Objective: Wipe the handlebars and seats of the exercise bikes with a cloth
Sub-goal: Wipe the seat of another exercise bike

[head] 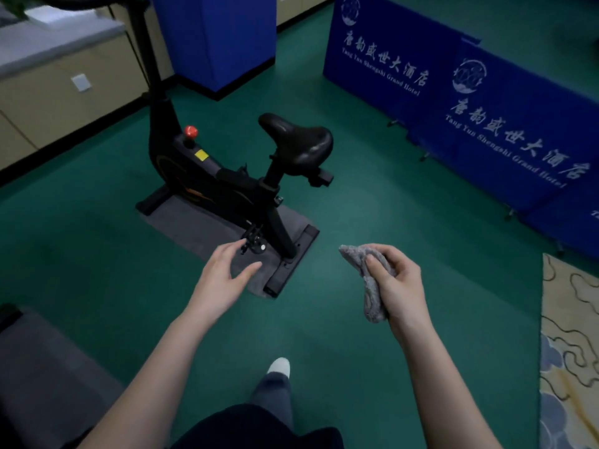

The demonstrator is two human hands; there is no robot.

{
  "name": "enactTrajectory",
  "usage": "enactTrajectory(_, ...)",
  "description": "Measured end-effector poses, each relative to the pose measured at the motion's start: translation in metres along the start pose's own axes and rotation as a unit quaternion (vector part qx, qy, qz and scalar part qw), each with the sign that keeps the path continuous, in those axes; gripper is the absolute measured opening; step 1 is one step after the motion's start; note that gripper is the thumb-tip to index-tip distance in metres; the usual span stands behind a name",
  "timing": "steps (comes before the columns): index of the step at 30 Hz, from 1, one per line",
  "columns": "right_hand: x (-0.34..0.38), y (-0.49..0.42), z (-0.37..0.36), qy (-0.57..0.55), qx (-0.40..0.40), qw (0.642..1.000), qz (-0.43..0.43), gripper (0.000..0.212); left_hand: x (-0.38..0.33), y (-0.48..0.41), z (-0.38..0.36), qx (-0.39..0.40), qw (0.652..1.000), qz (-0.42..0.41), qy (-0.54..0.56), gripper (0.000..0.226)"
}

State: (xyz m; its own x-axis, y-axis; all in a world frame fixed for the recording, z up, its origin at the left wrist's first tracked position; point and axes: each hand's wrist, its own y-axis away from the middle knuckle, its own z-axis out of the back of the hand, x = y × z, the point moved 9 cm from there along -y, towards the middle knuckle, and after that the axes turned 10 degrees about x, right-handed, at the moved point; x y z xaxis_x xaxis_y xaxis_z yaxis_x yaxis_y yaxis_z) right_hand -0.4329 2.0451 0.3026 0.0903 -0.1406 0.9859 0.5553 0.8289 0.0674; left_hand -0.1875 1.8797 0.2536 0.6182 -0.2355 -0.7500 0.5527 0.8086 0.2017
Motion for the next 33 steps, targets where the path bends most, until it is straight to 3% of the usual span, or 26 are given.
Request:
enactTrajectory(6, -0.020, -0.062, 0.037, -0.014, -0.026, 0.999, -0.040, 0.019, -0.051, -0.108, -0.019, 0.029, 0.999, -0.028, 0.009, 0.055)
enactTrajectory(12, -0.041, -0.131, 0.084, -0.029, -0.033, 0.997, -0.063, 0.017, -0.073, -0.173, -0.050, 0.021, 0.999, 0.004, 0.039, 0.057)
enactTrajectory(24, -0.035, -0.315, 0.147, 0.008, 0.136, 0.990, -0.039, 0.017, -0.112, -0.239, -0.089, -0.105, 0.986, 0.123, 0.034, 0.062)
enactTrajectory(33, -0.042, -0.386, 0.108, 0.011, 0.232, 0.971, -0.060, 0.025, -0.105, -0.242, -0.090, -0.165, 0.962, 0.216, 0.036, 0.061)
